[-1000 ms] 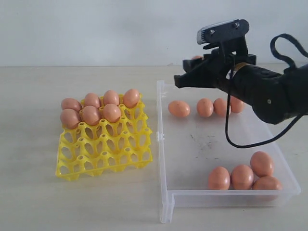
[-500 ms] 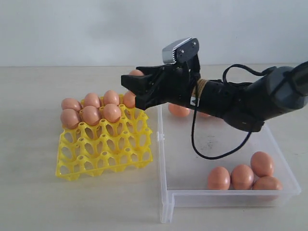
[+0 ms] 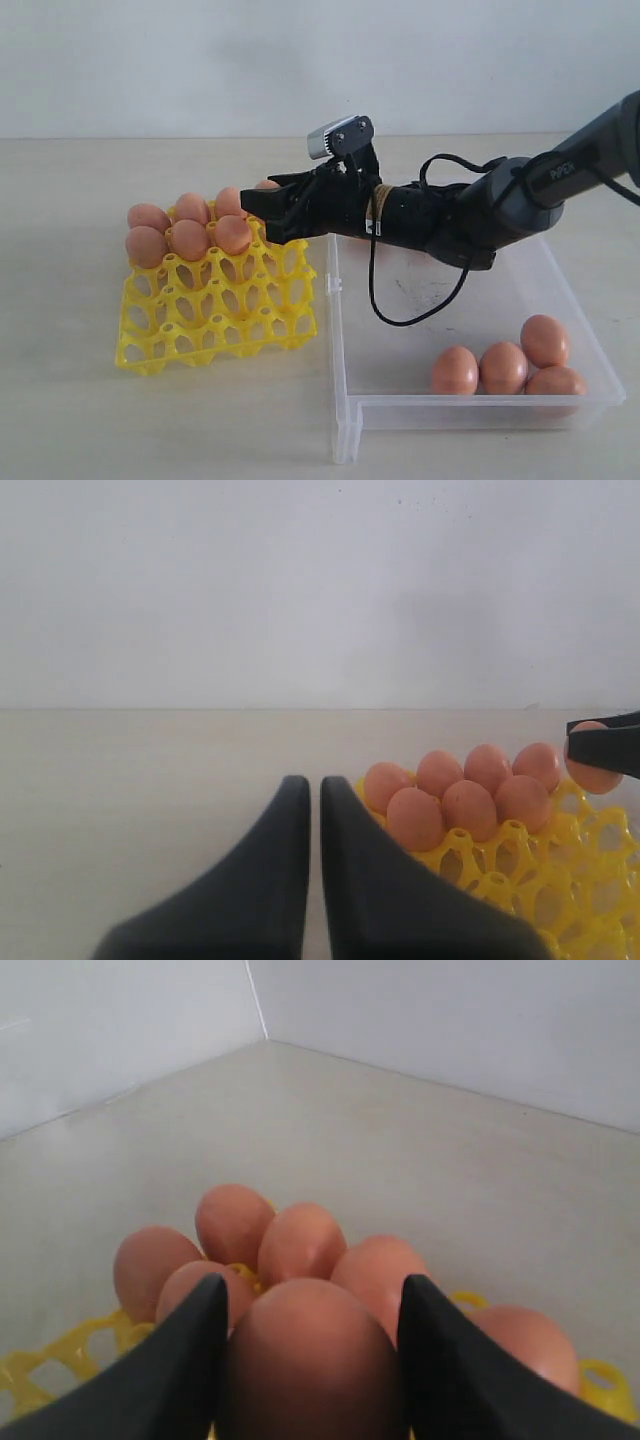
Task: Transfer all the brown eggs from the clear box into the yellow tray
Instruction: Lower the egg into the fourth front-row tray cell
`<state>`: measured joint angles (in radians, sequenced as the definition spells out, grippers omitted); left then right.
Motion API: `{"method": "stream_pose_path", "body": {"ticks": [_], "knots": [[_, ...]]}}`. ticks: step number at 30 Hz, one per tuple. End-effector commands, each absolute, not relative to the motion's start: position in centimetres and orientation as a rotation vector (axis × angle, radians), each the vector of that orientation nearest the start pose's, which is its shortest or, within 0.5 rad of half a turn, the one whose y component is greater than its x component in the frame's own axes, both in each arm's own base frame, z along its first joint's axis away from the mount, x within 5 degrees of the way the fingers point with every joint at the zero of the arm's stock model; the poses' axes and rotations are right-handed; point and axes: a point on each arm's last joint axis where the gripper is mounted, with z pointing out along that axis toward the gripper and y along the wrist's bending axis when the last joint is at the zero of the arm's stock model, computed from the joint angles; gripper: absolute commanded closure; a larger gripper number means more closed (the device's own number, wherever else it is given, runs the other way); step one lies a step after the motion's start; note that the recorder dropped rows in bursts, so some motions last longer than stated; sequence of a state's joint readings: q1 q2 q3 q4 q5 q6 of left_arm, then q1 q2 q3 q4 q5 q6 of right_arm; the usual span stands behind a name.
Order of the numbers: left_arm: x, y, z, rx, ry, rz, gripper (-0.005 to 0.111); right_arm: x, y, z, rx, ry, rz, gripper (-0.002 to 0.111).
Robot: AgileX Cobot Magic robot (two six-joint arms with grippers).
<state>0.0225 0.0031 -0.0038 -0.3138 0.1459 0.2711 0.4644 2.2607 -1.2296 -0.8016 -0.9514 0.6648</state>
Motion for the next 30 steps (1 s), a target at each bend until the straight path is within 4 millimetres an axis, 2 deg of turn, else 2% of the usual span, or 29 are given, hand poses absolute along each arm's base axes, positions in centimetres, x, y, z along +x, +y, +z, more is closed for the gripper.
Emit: {"method": "stream_pose_path", "body": {"ticks": [1,8,30], "knots": [[5.6,-0.2,20.2,-0.024,1.608,-0.049,0.103,38.2,25.1,11.0,-0.769,1.633,0.968,0.109],[5.6,-0.2,20.2,-0.024,1.608,-0.049,0.103,38.5,25.3,10.0,-0.779,1.659,0.96,0.109],[5.6,-0.2,20.2,-0.024,1.608,-0.049,0.103,38.5,25.3,9.8,-0.786,1.677,0.941,0.109]]}}
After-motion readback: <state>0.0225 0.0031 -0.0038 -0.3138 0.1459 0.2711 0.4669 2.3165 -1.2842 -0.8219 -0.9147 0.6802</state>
